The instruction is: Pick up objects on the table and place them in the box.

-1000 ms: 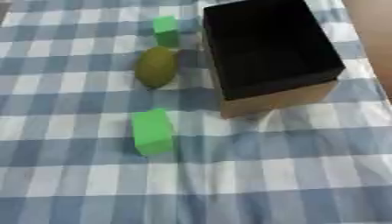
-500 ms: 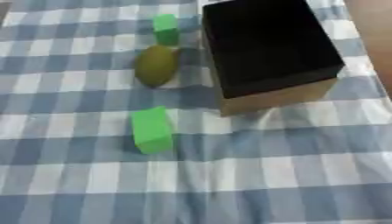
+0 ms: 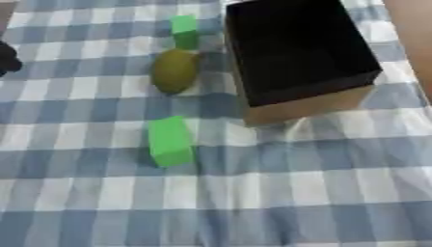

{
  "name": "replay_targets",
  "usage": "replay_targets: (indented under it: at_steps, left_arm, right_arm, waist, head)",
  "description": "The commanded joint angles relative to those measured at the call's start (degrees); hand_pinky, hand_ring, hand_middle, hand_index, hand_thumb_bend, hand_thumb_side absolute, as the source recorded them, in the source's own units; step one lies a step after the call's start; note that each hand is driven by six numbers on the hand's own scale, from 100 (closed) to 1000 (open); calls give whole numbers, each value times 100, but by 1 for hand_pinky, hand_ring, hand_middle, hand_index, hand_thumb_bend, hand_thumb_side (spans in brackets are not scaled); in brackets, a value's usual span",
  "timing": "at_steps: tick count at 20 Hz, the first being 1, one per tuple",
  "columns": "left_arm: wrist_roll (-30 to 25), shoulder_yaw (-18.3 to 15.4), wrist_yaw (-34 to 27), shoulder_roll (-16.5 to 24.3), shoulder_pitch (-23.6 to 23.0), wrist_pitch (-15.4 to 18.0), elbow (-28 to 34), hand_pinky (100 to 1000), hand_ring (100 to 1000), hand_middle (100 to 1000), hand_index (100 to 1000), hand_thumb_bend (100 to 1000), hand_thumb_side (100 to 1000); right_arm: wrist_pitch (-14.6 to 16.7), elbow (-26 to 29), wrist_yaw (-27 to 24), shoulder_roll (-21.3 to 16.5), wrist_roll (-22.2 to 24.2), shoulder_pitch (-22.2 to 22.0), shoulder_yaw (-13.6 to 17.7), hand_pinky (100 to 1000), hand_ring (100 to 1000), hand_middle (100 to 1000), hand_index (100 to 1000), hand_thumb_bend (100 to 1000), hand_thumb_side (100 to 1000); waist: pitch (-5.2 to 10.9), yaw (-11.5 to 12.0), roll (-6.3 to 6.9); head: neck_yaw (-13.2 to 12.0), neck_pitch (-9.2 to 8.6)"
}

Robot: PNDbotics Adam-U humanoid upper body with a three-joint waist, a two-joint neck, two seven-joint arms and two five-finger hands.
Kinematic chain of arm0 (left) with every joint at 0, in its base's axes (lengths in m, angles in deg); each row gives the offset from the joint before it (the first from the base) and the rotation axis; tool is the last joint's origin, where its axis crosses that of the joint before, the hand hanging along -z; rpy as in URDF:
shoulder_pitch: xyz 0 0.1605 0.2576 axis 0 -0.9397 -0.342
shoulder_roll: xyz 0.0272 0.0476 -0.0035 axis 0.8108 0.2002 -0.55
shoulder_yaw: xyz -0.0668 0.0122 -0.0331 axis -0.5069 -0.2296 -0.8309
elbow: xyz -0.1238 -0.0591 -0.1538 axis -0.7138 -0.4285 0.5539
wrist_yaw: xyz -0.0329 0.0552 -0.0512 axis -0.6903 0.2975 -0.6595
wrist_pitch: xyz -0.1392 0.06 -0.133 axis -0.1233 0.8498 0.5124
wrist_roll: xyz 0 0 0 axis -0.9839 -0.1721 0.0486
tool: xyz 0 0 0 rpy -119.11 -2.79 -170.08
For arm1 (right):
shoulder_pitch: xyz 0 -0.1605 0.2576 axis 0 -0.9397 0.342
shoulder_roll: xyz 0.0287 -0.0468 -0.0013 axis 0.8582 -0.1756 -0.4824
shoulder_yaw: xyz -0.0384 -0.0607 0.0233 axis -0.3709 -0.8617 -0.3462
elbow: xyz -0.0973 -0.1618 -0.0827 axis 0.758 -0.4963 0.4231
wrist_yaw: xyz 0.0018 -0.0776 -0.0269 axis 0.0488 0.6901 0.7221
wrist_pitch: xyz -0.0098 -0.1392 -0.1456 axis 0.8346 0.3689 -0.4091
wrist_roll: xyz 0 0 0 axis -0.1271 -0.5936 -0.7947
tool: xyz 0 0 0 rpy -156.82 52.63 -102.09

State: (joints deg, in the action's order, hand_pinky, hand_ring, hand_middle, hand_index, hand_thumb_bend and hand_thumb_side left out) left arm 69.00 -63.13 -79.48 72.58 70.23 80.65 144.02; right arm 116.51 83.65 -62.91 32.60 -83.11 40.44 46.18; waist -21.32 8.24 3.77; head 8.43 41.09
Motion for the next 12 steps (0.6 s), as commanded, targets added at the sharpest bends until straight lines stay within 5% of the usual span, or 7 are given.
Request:
replay_targets:
  at_steps: [1, 12]
  left_arm:
    - [-193, 178, 56, 0, 344, 117, 231, 872, 830, 794, 941, 215, 571]
    - [-1041, 1208, 118, -1203, 1848, 227, -373, 891, 856, 830, 935, 231, 547]
  right_arm:
    - [15, 57, -53, -212, 57, 35, -25, 908, 942, 493, 894, 100, 470]
    - [15, 57, -167, -249, 148, 34, -46, 908, 942, 493, 894, 100, 470]
  waist:
    - [228, -9, 86]
    - [295, -31, 120]
  head:
    - [-79, 34]
    - [-107, 71]
